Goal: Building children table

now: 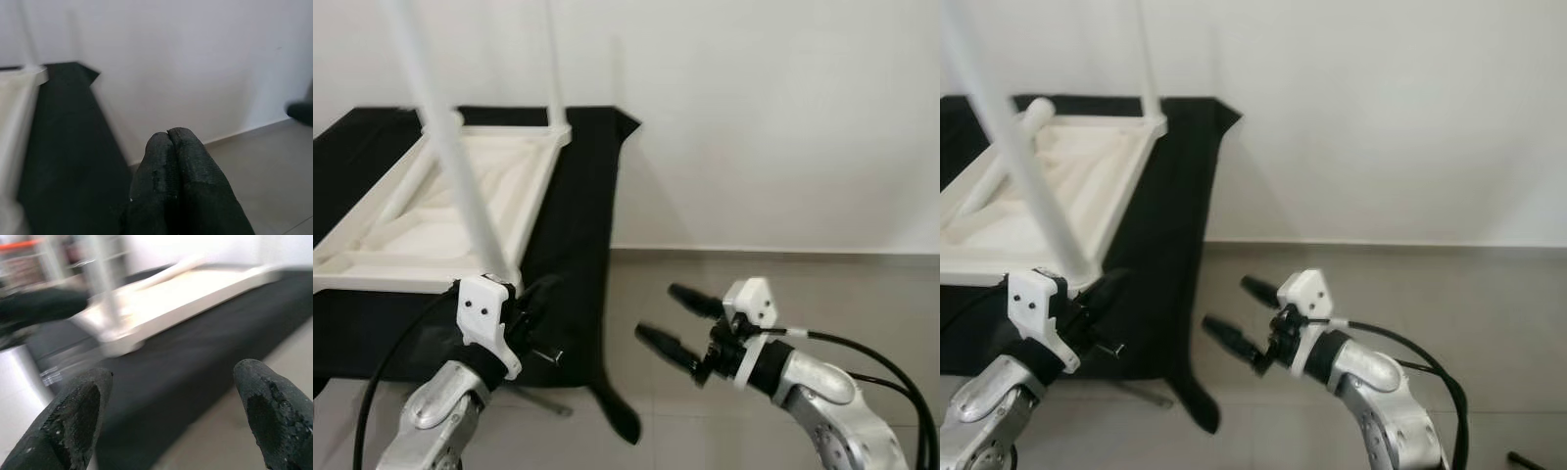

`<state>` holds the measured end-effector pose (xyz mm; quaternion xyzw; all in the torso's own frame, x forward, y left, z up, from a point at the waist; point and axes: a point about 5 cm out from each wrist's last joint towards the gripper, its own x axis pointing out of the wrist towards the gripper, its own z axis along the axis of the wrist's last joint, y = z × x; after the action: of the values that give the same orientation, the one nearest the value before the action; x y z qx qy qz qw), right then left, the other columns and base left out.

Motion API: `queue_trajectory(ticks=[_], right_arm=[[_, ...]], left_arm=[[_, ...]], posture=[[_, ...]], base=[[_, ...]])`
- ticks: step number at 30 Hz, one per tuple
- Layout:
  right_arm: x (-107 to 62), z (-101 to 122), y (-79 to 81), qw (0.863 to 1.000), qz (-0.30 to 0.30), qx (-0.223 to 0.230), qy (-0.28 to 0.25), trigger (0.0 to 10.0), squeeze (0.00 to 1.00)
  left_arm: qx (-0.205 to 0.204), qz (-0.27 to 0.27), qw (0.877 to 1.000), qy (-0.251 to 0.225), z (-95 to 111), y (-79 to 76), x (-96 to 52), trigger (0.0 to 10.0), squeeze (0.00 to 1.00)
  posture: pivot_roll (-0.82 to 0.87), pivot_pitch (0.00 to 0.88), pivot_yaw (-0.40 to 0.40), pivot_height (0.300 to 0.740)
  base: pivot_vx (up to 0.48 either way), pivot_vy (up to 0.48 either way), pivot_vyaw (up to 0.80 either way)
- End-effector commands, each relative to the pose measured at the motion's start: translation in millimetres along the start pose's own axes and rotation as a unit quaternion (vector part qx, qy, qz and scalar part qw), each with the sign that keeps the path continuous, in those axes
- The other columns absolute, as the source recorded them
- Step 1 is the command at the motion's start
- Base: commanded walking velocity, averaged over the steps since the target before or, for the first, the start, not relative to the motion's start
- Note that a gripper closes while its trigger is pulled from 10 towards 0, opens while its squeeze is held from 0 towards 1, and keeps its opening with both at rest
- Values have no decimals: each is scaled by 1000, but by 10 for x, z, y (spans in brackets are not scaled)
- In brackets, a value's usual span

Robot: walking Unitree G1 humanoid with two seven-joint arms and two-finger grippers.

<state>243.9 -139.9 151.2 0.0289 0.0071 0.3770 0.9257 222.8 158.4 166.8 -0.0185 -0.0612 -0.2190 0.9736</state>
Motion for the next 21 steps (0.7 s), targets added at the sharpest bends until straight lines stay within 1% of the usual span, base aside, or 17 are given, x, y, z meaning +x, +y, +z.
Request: queue_trajectory(ticks=[1,2,3,5,6,7,9,10,13,15,18,19,21], right_arm=[[36,-19,-40,999,-34,-4,-1,10000,0],[62,0,-69,998,-57,-9,-6,10000,0],[62,0,-69,998,-57,-9,-6,10000,0],[107,12,-112,995,-95,-14,-8,10000,0],[131,-10,-137,993,-118,-10,2,10000,0],[131,-10,-137,993,-118,-10,2,10000,0],[196,-95,-225,985,-167,-2,43,10000,0],[196,-95,-225,985,-167,-2,43,10000,0],[223,-93,-238,983,-176,-4,43,10000,0],[243,-110,-252,979,-195,-8,50,10000,0],[249,-128,-267,977,-207,1,54,10000,0],[257,-133,-272,976,-211,9,51,10000,0],[257,-133,-272,976,-211,9,51,10000,0]], left_arm=[[-9,2,1000,17,-56,18,-16,10000,0],[-10,1,1000,16,-51,14,-7,10000,0],[-10,1,1000,16,-51,14,-7,10000,0],[-11,-1,1000,15,-47,9,7,10000,0],[-11,-1,1000,16,-50,9,15,10000,0],[-11,-1,1000,16,-50,9,15,10000,0],[-4,-6,1000,24,-68,0,49,10000,0],[-4,-6,1000,24,-68,0,49,10000,0],[-2,-5,1000,23,-61,-1,74,10000,0],[-6,-2,1000,30,-70,5,102,10000,0],[-5,-4,1000,30,-75,4,102,10000,0],[-13,-3,999,30,-89,13,106,10000,0],[-13,-3,999,30,-89,13,106,10000,0]], posture=[[20,65,-15,740],[20,65,-15,740],[20,65,-15,740],[21,64,-16,740],[21,63,-15,740],[21,63,-15,740],[22,61,-19,740],[22,61,-19,740],[22,61,-19,740],[21,61,-23,740],[20,61,-22,740],[20,61,-22,740],[20,61,-22,740]], base=[[0,-469,0],[0,-469,0],[0,-469,0],[0,-469,0],[0,-469,0],[0,-469,0],[0,-375,0],[0,-285,0],[0,0,0],[0,0,0],[0,0,0],[0,0,0],[0,0,0]])
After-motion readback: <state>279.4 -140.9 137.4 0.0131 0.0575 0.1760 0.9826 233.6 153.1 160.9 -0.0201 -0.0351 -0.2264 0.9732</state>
